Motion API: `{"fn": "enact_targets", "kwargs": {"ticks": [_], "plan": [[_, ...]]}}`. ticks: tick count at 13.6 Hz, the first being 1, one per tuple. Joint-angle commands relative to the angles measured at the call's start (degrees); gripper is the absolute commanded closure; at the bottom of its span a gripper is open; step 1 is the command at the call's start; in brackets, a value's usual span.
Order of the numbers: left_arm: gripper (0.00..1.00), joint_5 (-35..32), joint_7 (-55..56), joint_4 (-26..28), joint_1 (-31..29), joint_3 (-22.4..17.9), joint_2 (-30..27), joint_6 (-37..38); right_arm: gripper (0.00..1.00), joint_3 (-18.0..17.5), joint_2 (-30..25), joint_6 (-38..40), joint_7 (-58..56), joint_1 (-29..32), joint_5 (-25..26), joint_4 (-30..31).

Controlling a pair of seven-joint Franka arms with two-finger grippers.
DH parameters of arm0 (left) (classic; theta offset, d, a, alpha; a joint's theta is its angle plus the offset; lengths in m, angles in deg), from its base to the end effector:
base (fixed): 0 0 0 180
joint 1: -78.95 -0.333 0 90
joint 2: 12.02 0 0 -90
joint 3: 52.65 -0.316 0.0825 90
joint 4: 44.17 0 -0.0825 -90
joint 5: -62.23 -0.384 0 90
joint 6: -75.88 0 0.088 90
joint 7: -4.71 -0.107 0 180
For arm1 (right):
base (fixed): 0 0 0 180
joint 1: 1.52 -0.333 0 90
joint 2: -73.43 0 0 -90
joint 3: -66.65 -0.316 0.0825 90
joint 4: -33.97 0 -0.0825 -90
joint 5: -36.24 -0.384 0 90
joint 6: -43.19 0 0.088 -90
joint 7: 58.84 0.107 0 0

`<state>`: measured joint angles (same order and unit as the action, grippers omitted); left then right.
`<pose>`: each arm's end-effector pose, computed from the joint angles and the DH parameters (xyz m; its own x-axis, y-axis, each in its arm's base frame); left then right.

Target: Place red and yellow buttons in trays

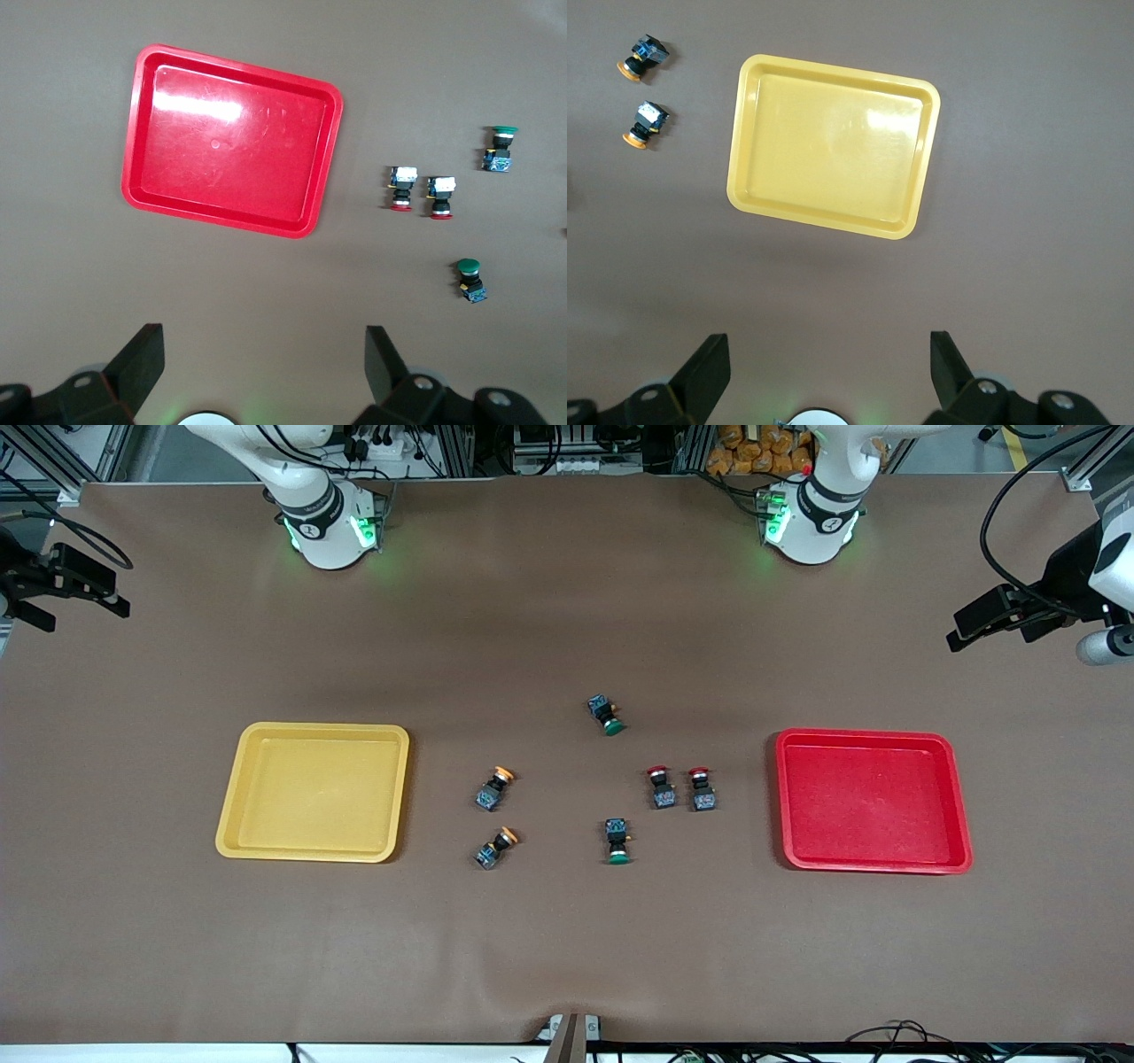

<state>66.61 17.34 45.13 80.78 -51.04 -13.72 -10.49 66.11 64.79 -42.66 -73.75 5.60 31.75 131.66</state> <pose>0.5375 -0.0412 0.6413 0.9873 0.1544 -0.0373 0.1567 -0.9852 0.0690 0.4963 -0.0480 0.6352 0.9882 0.1496 -0.0340 0.1461 -0.9853 -0.0886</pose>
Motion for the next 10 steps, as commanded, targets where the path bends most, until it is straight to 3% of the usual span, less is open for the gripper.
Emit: {"fn": "enact_targets", "kwargs": {"ticks": [1, 7, 10], "plan": [[0.00, -0.17, 0.82, 0.00, 0.02, -0.12, -0.06, -0.20, 0.00, -0.68, 0.73, 0.76, -0.20, 0.96, -0.97, -0.66], [0.00, -0.17, 0.82, -0.18, 0.02, -0.29, -0.06, -0.29, 0.00, -0.95, 2.22, 1.20, 0.50, 0.18, -0.61, -1.90], [0.00, -2.18, 0.91, -0.70, 0.19, -0.20, 0.02, -0.29, 0.00, -0.95, 3.63, 2.26, 6.89, -4.38, -0.53, -1.72]]}}
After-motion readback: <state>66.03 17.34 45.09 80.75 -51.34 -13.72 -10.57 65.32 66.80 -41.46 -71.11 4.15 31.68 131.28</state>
